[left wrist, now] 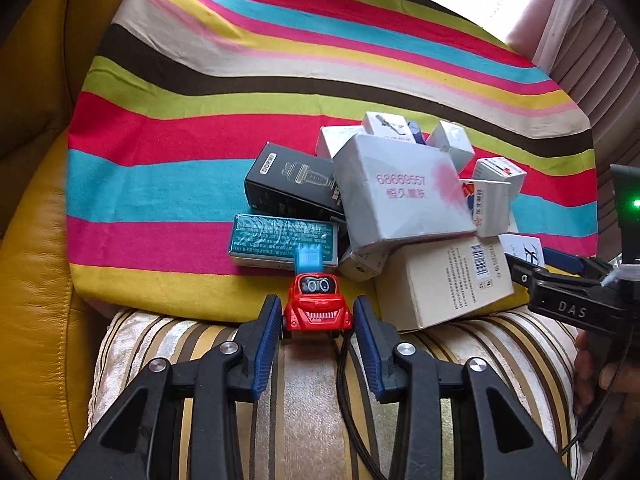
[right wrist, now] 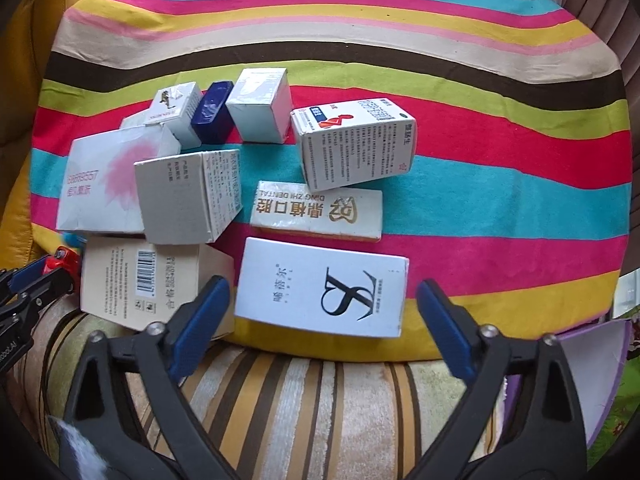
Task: Organize rigid objects
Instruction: 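Carry the red toy car in the left tool while the right tool carries the white logo box, then open the left tool over the storage box while the right tool releases the white logo box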
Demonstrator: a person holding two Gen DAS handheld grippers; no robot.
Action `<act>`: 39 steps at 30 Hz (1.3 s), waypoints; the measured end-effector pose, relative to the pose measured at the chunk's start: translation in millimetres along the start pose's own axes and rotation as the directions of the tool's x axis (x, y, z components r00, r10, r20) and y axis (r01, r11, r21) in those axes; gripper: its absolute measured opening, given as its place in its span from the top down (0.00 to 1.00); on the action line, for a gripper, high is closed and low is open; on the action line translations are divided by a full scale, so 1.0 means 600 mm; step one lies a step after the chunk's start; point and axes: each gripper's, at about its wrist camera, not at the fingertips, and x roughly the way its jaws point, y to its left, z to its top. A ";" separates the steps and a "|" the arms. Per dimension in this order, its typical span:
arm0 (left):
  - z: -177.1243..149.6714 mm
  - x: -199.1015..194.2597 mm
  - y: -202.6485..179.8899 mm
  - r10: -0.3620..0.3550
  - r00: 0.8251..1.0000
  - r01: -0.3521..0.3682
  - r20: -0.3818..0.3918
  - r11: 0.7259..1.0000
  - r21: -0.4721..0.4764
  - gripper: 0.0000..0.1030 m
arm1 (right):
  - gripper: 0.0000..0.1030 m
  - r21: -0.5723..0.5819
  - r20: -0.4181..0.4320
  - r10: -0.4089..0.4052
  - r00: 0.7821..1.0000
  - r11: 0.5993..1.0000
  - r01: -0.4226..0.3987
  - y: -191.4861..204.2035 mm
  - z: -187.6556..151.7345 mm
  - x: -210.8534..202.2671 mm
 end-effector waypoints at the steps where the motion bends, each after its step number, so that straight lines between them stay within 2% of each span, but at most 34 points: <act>1: -0.001 -0.004 -0.002 0.002 1.000 -0.002 0.008 1.000 -0.001 0.62 | 0.15 0.002 0.002 0.002 1.000 1.000 -0.002 -0.001 -0.002 -0.002; 8: -0.010 -0.026 -0.021 -0.006 0.999 0.006 0.033 1.000 -0.009 0.63 | 0.15 0.018 0.044 0.041 0.998 0.999 -0.042 -0.009 -0.020 -0.031; 21: -0.021 -0.090 -0.075 -0.086 0.993 0.081 0.083 0.995 0.055 0.63 | 0.15 0.115 0.174 0.093 0.980 0.987 -0.114 -0.061 -0.089 -0.129; 30: -0.017 -0.131 -0.166 -0.151 0.983 0.134 0.103 0.978 0.158 0.63 | 0.15 0.238 0.239 0.077 0.968 0.962 -0.135 -0.136 -0.154 -0.179; 39: -0.031 -0.144 -0.305 -0.255 0.964 0.225 0.069 0.930 0.291 0.63 | 0.15 0.365 0.276 0.011 0.961 0.924 -0.116 -0.220 -0.225 -0.221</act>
